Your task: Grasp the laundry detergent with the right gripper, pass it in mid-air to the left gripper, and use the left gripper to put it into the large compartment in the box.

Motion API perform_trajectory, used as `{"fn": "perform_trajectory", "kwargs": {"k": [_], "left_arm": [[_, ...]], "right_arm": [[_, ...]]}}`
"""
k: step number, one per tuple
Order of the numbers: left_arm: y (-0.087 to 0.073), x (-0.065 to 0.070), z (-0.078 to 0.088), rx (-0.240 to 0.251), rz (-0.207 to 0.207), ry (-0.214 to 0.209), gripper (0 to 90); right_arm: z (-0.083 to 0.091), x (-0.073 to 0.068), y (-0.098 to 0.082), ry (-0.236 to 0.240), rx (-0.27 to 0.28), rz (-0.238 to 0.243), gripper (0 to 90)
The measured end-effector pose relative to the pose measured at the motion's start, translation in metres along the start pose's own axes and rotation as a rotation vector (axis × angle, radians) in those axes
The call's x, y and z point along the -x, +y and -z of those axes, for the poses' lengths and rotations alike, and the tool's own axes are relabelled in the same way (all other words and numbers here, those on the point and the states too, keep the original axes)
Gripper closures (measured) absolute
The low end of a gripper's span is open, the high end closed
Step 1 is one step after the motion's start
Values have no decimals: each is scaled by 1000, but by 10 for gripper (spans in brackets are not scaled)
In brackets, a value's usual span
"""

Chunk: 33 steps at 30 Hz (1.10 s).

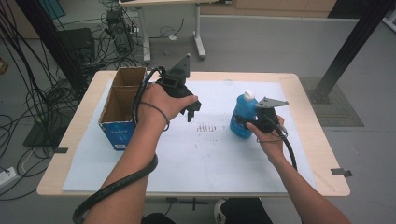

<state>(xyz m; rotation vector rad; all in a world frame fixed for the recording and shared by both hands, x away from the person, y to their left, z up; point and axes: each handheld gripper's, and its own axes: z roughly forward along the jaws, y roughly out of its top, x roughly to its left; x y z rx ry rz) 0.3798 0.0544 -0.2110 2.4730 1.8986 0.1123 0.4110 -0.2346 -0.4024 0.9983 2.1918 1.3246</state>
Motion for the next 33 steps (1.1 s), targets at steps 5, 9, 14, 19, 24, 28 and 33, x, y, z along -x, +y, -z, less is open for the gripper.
{"fn": "perform_trajectory", "kwargs": {"k": [5,9,14,19,24,28,33], "left_arm": [[0,0,1,2,0,2,52],[0,0,1,3,-2,3,52],[0,0,1,4,-1,2,52],[-1,-1,2,0,-3,5,52],[-1,-1,3,5,1,7,52],[0,0,3,4,-4,6,52],[0,1,3,4,-5,5,52]], "right_arm": [[0,0,-1,1,4,2,420],[0,0,-1,4,5,2,421],[0,0,-1,3,6,2,421],[0,0,-1,-1,5,1,421],[0,0,-1,0,5,2,422],[0,0,-1,2,6,3,422],[0,0,-1,1,6,2,423]]}}
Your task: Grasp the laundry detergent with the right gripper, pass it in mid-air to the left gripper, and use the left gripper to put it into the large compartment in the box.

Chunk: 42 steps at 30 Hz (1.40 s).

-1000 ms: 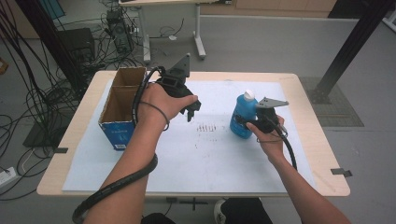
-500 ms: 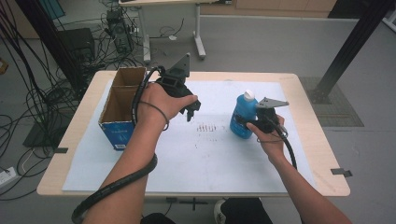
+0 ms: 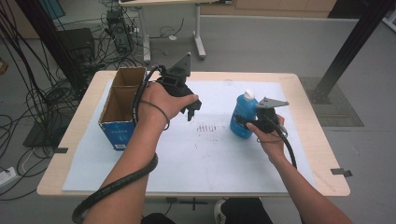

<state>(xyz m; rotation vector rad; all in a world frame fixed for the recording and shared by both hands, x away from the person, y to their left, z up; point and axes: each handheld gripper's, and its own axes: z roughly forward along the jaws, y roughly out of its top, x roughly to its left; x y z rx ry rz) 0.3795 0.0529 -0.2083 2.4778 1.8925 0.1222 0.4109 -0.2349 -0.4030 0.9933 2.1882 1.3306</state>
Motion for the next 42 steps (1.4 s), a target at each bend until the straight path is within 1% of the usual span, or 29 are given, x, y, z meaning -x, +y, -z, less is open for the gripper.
{"fn": "perform_trajectory", "kwargs": {"k": [14,21,32,42], "left_arm": [[1,1,0,-1,-7,2,52],[0,-1,1,1,3,6,52],[2,3,3,3,-6,8,52],[1,2,5,7,-2,8,53]], "right_arm": [[0,0,0,3,0,-5,435],[0,0,0,-1,-1,-7,447],[1,0,0,3,-2,-5,455],[1,1,0,3,2,-4,454]]}}
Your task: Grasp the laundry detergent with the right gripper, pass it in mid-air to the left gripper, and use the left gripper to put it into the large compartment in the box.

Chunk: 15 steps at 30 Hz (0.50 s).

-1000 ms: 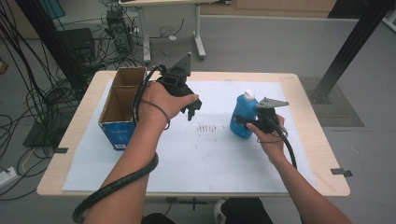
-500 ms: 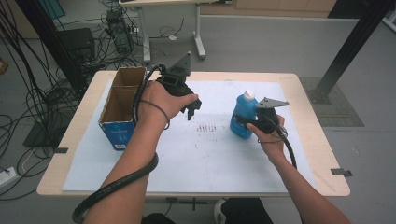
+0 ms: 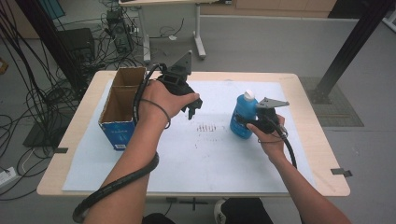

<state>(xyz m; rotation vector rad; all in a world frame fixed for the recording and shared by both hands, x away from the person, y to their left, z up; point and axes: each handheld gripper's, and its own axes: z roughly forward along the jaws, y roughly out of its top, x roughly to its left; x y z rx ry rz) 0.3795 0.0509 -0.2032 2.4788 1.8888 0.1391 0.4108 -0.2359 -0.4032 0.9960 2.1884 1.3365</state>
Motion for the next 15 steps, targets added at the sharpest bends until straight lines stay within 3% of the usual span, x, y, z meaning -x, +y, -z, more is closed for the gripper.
{"fn": "perform_trajectory", "kwargs": {"k": [15], "left_arm": [[-1,-2,1,3,4,-3,53]], "right_arm": [[0,0,0,3,5,3,454]]}}
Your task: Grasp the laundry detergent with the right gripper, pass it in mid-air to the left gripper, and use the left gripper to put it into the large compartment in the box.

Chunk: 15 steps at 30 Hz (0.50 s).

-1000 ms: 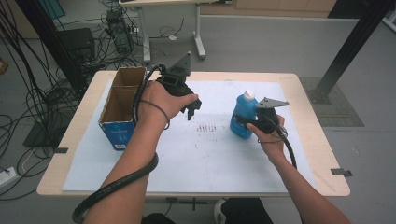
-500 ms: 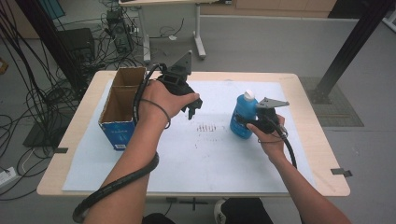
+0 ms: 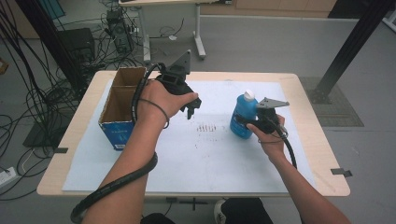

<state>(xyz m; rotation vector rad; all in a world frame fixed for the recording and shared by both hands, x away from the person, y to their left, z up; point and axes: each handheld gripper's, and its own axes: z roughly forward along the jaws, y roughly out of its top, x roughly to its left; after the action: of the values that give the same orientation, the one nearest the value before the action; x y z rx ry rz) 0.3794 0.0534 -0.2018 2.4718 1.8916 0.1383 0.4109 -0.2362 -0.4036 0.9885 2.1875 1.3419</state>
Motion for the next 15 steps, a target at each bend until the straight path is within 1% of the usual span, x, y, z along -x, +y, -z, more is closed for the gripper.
{"fn": "perform_trajectory", "kwargs": {"k": [15], "left_arm": [[1,0,1,0,-4,3,54]], "right_arm": [[0,0,0,3,-2,6,456]]}}
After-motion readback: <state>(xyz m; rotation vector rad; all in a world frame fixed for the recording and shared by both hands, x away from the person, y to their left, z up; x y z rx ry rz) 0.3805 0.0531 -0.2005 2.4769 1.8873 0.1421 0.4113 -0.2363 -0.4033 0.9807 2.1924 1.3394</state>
